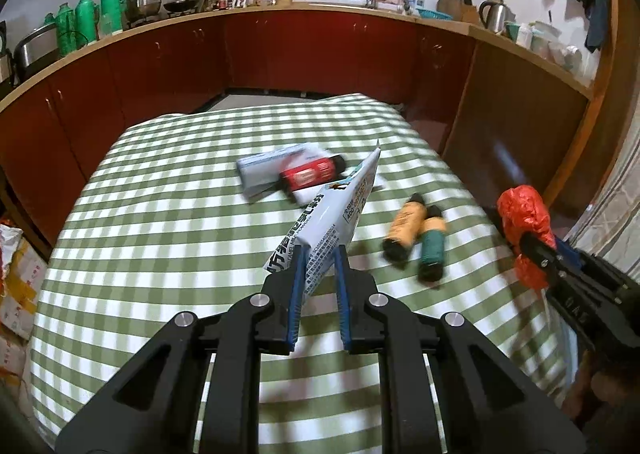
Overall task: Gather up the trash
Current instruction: 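Carry the white tube with the left tool while the right tool carries the red bag to the bin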
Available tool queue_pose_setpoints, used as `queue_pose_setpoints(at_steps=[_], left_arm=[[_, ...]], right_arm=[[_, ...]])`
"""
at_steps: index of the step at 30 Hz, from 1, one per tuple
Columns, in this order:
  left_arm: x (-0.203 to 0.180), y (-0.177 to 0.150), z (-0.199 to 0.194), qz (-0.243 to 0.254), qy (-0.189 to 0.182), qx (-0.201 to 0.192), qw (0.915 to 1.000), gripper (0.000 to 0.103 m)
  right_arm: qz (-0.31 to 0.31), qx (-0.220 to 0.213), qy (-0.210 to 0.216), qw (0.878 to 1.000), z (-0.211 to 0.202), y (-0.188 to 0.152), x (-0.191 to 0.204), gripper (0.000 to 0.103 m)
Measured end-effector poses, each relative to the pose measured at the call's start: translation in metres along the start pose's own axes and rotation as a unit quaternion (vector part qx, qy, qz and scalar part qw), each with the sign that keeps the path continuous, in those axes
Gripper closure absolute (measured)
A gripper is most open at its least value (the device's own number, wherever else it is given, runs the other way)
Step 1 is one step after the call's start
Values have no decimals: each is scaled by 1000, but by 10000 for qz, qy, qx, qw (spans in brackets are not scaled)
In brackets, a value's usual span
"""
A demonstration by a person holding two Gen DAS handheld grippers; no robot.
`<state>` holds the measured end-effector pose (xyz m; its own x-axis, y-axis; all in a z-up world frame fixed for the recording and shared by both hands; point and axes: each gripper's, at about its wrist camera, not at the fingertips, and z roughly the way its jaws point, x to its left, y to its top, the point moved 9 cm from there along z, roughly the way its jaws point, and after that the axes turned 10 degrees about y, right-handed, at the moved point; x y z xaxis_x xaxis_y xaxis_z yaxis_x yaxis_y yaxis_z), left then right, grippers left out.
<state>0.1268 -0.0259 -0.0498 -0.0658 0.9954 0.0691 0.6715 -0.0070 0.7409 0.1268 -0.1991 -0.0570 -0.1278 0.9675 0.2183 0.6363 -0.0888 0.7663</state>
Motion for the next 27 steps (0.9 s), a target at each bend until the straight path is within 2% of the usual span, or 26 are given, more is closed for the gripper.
queue_pose_setpoints(at_steps=[6,12,21,27], left_arm=[[-60,12,-8,238,-358,-143,9990,88],[-119,18,4,361,-641,-66,9973,88],[-188,27,24,567,-776,9,9954,88],[-218,33,37,684,-754,39,9948,88]], right_arm=[[-124,-211,-253,9994,-17,13,-39,81],[-167,-317,-535,9979,-28,22,-82,81],[-39,-398,-564,9976,-26,26,-118,81],[15,-416,-480,9980,-18,28,-134,81]])
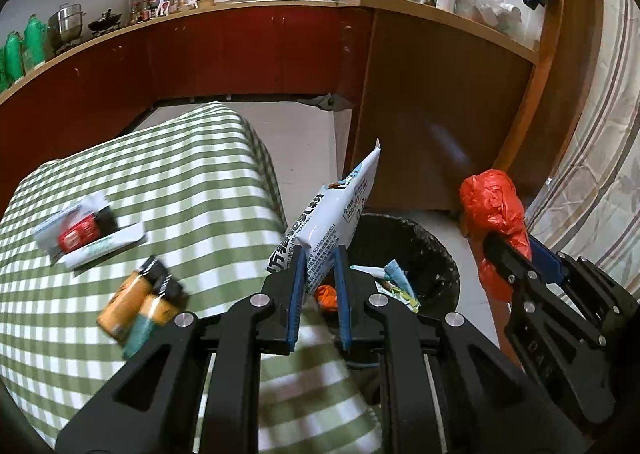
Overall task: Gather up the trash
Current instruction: 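Carry the white tube with the left tool while the right tool carries the red bag to the bin, then open both tools over the black bin, dropping the tube and bag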
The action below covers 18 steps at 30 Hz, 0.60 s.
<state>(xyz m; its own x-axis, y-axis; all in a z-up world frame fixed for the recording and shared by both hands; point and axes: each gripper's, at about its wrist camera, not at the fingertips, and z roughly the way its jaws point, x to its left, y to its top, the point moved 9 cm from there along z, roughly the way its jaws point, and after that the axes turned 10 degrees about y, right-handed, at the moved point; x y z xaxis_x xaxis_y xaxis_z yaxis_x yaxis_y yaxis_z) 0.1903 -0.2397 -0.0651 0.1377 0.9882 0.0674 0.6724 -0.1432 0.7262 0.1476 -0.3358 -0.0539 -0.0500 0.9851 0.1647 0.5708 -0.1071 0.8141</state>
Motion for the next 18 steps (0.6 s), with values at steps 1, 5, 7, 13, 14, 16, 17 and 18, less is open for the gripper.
queue_pose_setpoints(at_steps=[1,5,7,13,14,16,17,18], left_arm=[[-3,1,3,18,7,5,10000,88],[-18,5,16,136,6,68,9999,88],[-24,7,23,211,47,108,9997,84],[-32,5,40,216,52,287,9993,66],[-31,5,40,194,55,285,9994,65],[-28,5,39,165,56,273,9995,65],[-25,4,38,157,67,271,9995,65],[-21,4,35,143,65,270,9995,65]], right_arm=[[17,-1,14,10000,2,1,-2,81],[87,20,76,9999,10,1,-9,81],[175,42,130,9998,15,0,-13,78],[266,38,83,9996,22,2,-20,71],[269,33,79,9996,21,2,-21,70],[256,28,71,9996,19,2,-19,69],[243,28,60,9997,19,3,-18,69],[236,39,47,9997,18,3,-14,69]])
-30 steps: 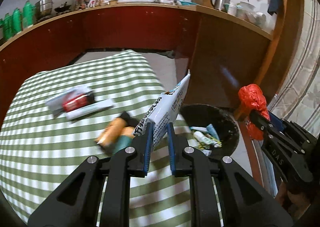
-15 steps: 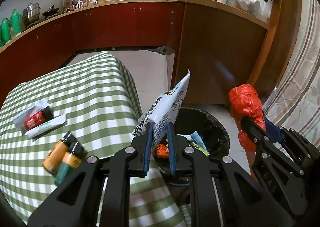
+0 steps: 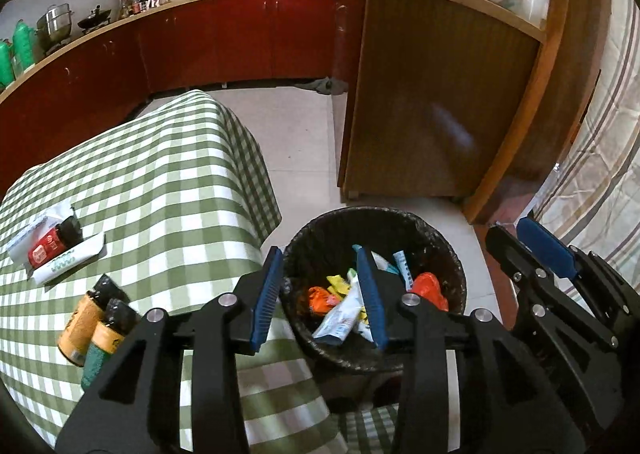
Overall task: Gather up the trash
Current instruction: 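Open both tools over the black bin, dropping the tube and bag, then move both open tools back over the bottles on the table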
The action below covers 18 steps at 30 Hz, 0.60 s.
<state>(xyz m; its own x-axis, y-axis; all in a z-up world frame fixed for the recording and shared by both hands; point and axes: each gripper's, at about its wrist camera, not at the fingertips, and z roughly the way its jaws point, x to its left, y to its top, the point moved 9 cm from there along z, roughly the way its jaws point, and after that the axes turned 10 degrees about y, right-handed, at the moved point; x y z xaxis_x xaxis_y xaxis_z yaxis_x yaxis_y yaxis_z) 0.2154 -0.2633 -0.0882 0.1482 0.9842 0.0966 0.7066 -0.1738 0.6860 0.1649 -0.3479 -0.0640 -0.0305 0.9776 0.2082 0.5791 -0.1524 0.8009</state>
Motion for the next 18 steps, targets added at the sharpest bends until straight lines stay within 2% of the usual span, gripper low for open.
queue_pose_setpoints(at_steps=[4,8,18], left_arm=[[19,-5,-11,-64,3,-31,10000,64],[46,-10,-29,-112,75,-186,9997,55],[136,-45,-64,-230,657,-309,9971,53]], right_arm=[[-13,15,15,10000,-5,-2,8,63],[-2,95,94,9999,-7,-6,30,59],[-24,334,522,9981,-4,-25,109,59]])
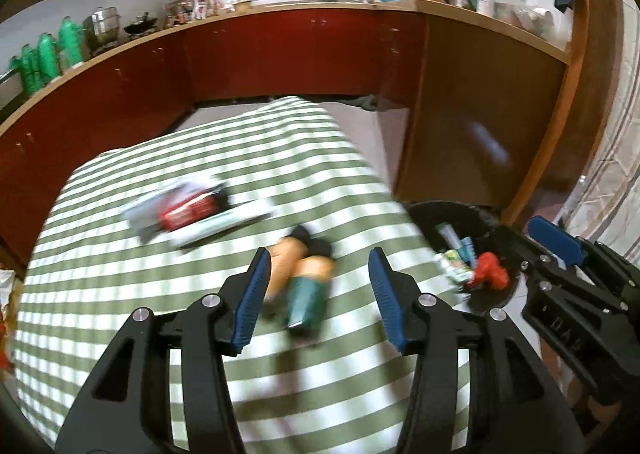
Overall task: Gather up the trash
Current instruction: 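Move both open tools back over the bottles on the table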
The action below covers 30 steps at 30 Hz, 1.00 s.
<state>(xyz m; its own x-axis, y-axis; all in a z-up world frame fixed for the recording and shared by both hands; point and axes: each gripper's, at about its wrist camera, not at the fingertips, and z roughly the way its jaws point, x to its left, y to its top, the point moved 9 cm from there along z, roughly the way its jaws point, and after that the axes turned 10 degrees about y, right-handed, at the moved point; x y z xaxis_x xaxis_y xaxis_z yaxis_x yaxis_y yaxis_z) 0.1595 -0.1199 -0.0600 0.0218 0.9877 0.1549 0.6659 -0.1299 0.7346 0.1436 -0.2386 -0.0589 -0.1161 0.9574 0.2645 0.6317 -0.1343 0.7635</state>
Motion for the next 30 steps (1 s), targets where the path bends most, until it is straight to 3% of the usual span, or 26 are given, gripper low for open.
queue_pose_setpoints(at_steps=[16,30], left_arm=[[130,-41,3,-426,727,274,9961,52],[161,-45,11,-528,817,310,9948,47]], right_arm=[[-322,380,330,9982,34,-16,90,59],[-367,724,127,9966,60,-24,102,59]])
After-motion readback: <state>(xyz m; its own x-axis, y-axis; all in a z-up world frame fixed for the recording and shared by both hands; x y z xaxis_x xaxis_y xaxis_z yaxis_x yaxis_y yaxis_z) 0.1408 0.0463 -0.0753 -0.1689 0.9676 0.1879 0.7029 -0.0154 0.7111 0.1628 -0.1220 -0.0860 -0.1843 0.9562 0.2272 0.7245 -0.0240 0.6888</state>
